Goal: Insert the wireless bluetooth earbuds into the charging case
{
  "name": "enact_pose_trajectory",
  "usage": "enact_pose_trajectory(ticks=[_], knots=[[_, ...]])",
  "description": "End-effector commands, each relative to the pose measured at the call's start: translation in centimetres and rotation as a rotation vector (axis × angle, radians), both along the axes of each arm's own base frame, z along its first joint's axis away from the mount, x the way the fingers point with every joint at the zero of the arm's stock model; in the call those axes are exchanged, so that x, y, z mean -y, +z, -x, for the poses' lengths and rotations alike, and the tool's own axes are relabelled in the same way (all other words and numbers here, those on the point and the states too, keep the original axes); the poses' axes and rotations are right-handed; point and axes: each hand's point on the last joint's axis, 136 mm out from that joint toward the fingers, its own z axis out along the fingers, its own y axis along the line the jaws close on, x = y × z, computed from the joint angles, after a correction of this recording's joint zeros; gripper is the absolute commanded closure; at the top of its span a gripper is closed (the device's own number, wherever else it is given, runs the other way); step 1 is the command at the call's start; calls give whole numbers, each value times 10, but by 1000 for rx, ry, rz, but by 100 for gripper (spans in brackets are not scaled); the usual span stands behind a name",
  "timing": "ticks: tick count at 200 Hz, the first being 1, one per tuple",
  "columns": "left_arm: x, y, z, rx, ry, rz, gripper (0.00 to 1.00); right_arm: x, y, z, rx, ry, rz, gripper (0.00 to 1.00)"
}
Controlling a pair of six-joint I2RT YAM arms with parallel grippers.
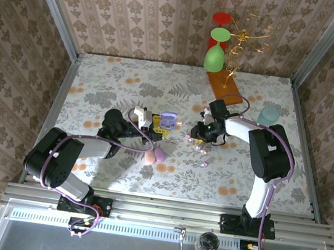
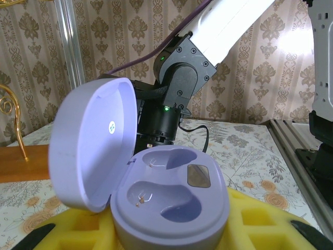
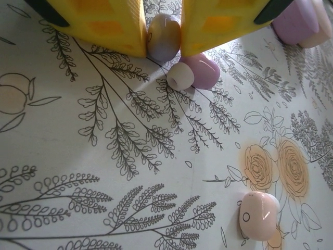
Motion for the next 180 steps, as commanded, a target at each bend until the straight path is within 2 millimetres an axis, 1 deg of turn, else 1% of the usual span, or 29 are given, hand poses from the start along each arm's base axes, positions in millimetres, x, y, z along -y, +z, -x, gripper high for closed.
enact_pose_trajectory(ticks=[1,12,27,53,59,62,82,85,87,89,93,116,145,165,180], knots=[[1,3,2,49,-7,9,70,16,1,2,44,-8,104,76],[0,0,-1,46,7,4,70,18,13,-2,105,-12,112,78],[0,-3,-3,40,20,-7,70,21,30,-5,204,7,126,77],[-2,-10,-7,33,40,-29,70,26,73,-4,399,44,145,75],[-2,-12,-7,32,44,-34,70,26,81,-2,437,63,163,76],[-2,-13,-8,31,48,-38,70,26,89,-1,466,72,171,76],[-3,-18,-11,26,59,-58,70,23,123,7,604,124,220,77],[-3,-19,-11,27,59,-60,70,21,128,9,624,131,219,77],[-3,-19,-12,25,61,-61,70,20,129,10,629,137,221,77],[-3,-20,-12,24,61,-63,70,19,138,11,657,140,214,78],[-3,-20,-13,25,62,-64,70,18,147,14,686,147,209,78],[-4,-24,-17,17,69,-72,70,2,185,30,815,216,181,78],[-3,-29,-19,10,69,-79,70,-23,214,49,897,332,159,78],[-3,-31,-20,6,66,-80,70,-40,225,57,938,400,169,78],[-2,-30,-19,8,61,-77,70,-50,229,59,953,435,189,78]])
